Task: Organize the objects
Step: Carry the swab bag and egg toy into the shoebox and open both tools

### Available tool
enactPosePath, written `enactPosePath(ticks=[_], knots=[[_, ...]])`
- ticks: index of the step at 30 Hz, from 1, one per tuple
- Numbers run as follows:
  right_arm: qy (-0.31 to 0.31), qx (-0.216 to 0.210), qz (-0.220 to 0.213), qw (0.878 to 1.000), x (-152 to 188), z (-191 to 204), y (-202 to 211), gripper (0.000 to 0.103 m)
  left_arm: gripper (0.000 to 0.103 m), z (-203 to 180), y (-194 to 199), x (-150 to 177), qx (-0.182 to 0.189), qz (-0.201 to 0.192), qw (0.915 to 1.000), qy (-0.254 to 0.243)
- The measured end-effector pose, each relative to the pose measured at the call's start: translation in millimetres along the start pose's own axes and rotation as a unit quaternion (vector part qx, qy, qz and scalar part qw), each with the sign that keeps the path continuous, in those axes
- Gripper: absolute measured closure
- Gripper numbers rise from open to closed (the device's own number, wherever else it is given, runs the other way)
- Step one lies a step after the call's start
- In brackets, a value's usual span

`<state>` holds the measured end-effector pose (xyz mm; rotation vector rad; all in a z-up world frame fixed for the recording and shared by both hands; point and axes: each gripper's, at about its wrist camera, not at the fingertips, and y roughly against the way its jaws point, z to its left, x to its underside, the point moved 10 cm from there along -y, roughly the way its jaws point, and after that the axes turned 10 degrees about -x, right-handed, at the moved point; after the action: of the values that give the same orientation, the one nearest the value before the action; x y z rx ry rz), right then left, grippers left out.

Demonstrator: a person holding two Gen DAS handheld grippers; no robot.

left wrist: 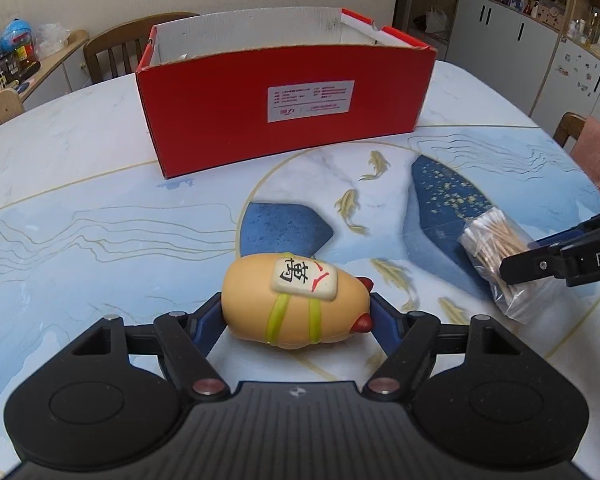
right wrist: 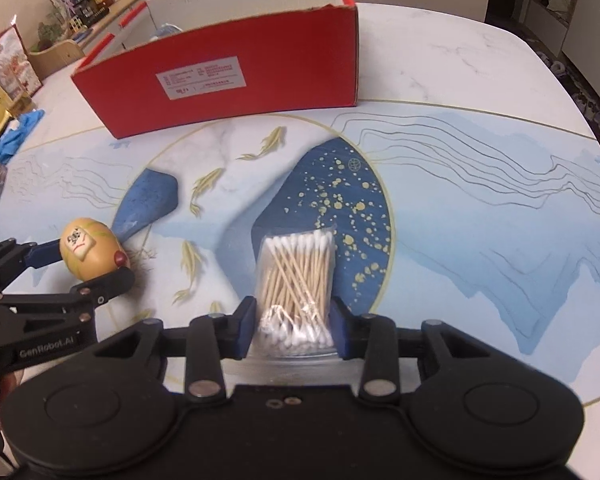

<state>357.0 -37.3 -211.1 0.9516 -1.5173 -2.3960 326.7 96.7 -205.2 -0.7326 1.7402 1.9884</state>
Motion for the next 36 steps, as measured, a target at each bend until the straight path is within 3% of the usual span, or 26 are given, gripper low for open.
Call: enactPosePath(ticks=[9,18,36], knots=[[0.004,-0.043,-0.013,0.999,-8,16,30,0.066,0.029,-5,33,-20,0.037,-0.003,0.9992,-0.014],[0.031,-0.063,-0.048,0.996,-53,42,57,0.066,0.029,9,53,-64,0.050,-0.026,0.9984,-0.010],[0.085,-0.040,-0.107,0.990,-155,66,70,0.066,0.028,37,53,-164,0.035,-0.094,0.9941,-0.041]])
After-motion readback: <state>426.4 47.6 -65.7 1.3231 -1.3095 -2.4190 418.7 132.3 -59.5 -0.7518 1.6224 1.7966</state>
